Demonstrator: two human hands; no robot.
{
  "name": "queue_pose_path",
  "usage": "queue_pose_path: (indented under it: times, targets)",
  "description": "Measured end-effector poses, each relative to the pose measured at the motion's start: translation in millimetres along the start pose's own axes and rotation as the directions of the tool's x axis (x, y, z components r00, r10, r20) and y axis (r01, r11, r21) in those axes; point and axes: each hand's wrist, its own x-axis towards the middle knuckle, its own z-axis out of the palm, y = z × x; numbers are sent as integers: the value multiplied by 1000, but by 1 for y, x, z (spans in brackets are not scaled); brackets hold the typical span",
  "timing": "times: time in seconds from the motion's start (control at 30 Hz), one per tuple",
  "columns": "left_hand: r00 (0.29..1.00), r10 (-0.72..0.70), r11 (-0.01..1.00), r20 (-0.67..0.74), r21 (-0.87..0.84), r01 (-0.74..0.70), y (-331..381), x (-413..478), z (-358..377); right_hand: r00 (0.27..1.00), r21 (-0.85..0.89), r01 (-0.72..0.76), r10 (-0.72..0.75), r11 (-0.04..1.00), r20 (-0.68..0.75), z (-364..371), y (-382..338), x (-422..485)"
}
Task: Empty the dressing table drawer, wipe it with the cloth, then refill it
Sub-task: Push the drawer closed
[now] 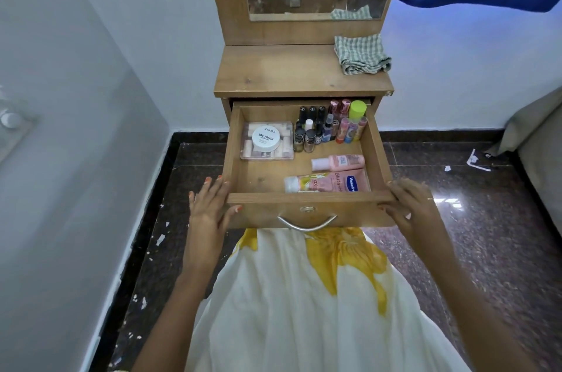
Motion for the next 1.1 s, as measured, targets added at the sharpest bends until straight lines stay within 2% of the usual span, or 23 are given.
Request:
queue_pose_path:
  times: [0.13, 0.23, 0.33, 0.5, 0.7, 0.83, 0.97, 1.1]
  targets:
    - [1000, 14, 999, 9, 30, -14, -3, 2, -1, 996, -107, 59, -66, 993, -64, 3, 0, 1]
    - [999, 49, 998, 14, 38, -49, -7, 6, 1, 997, -184, 40, -51, 982, -54, 6, -1, 2]
    - [997, 70, 993, 28, 89, -72, -8, 15, 4, 998, -194, 16, -28, 981, -55, 9, 0, 9]
    - [991, 106, 983, -79, 157, -93, -9, 35, 13, 997, -198, 7, -23, 980, -80, 15, 2, 28]
    - [987, 119, 980, -109, 175, -99, -8, 64, 23, 993, -221, 2, -28, 975, -119, 26, 6, 57]
    - [990, 70, 992, -121, 116, -56, -3, 84, 26, 989, -179, -97, 75, 979, -128, 35, 6, 74]
    - [996, 26, 1000, -83, 12, -25, -1, 107, 28, 954, -1, -286, 284, 958, -96, 37, 0, 94]
    - [988, -78, 991, -133, -121, 62, -2, 121, 26, 935, 76, -330, 337, 941, -111, 35, 0, 113]
